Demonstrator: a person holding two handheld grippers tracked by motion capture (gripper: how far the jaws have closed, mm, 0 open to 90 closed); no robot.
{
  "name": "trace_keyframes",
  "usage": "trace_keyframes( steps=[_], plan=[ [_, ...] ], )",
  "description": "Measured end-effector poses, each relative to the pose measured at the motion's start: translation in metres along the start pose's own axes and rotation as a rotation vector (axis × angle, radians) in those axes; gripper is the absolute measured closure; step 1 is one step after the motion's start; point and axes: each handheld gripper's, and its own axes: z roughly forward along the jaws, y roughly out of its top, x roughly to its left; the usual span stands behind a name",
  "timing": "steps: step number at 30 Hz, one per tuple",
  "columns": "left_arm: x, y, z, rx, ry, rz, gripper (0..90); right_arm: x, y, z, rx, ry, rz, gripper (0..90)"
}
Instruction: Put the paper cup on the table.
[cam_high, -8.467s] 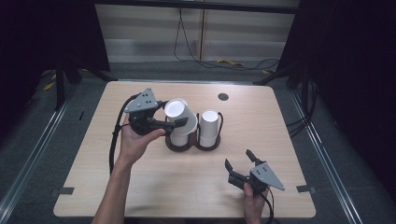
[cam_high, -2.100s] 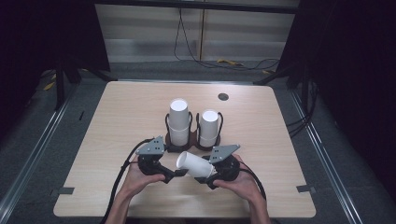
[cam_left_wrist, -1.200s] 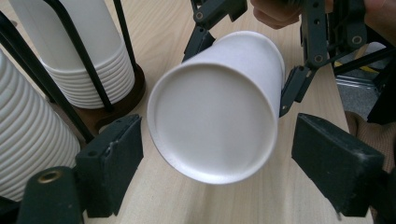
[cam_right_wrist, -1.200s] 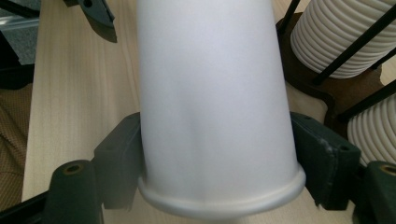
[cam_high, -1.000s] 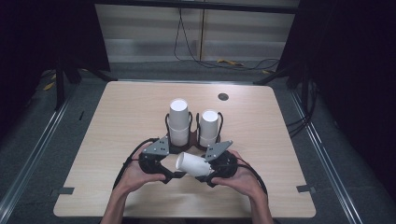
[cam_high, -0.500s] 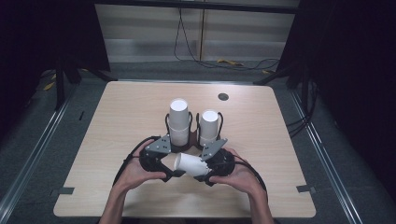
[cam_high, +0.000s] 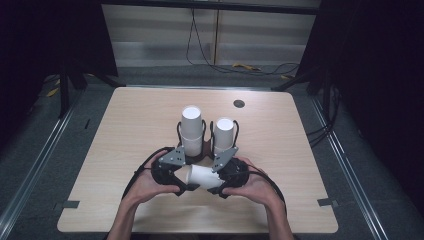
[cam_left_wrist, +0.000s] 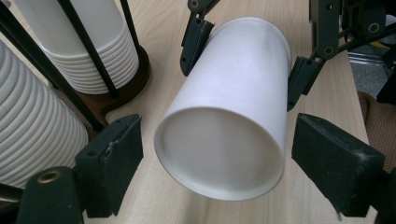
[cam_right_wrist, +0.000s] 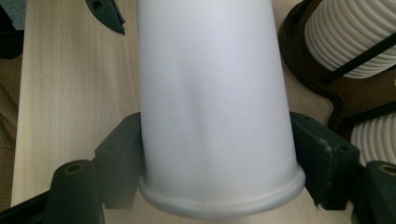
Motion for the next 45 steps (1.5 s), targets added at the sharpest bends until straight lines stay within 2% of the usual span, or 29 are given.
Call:
trace_keyframes(
  steps=[5, 6, 9, 11, 14, 17, 22, 26, 29, 37, 38, 41, 43, 45],
  plan=[
    [0.000, 0.000, 0.002, 0.008, -0.004, 0.008, 17.0, -0.001, 0.000, 0.003, 0.011, 0.007, -0.008, 25.3],
    [0.000, 0.000, 0.003, 0.020, -0.013, 0.012, 17.6, -0.001, 0.000, 0.004, 0.008, 0.011, -0.018, 25.2],
    [-0.001, 0.002, 0.006, 0.054, -0.006, 0.029, 18.2, -0.001, 0.000, 0.004, 0.018, 0.010, -0.012, 25.3],
    [-0.001, 0.003, 0.008, 0.065, -0.022, 0.035, 18.5, -0.001, 0.001, 0.005, 0.030, 0.008, -0.017, 25.3],
    [-0.001, 0.004, 0.011, 0.099, -0.031, 0.066, 21.0, 0.000, 0.003, 0.006, 0.066, 0.005, -0.029, 25.3],
    [-0.001, 0.004, 0.013, 0.096, -0.041, 0.064, 21.2, 0.001, 0.005, 0.008, 0.085, 0.001, -0.037, 25.2],
    [0.000, 0.003, 0.016, 0.120, -0.045, 0.070, 21.3, 0.002, 0.009, 0.010, 0.113, 0.003, -0.055, 25.1],
    [0.000, 0.003, 0.017, 0.112, -0.042, 0.079, 24.4, 0.002, 0.009, 0.011, 0.110, 0.003, -0.056, 25.0],
    [-0.001, 0.001, 0.019, 0.115, -0.048, 0.067, 24.7, 0.002, 0.009, 0.012, 0.110, 0.008, -0.058, 25.0],
    [-0.002, 0.001, 0.023, 0.131, -0.062, 0.095, 28.8, 0.004, 0.009, 0.014, 0.121, 0.018, -0.058, 24.6],
    [-0.002, 0.000, 0.024, 0.125, -0.067, 0.102, 29.2, 0.004, 0.009, 0.014, 0.123, 0.020, -0.053, 24.5],
    [-0.001, -0.001, 0.023, 0.112, -0.073, 0.088, 30.3, 0.004, 0.009, 0.014, 0.120, 0.012, -0.057, 23.6],
    [-0.002, -0.002, 0.022, 0.107, -0.073, 0.098, 32.3, 0.004, 0.008, 0.014, 0.115, 0.004, -0.057, 21.8],
    [-0.002, -0.002, 0.022, 0.102, -0.075, 0.091, 32.6, 0.003, 0.008, 0.014, 0.095, 0.007, -0.063, 21.2]
  ],
)
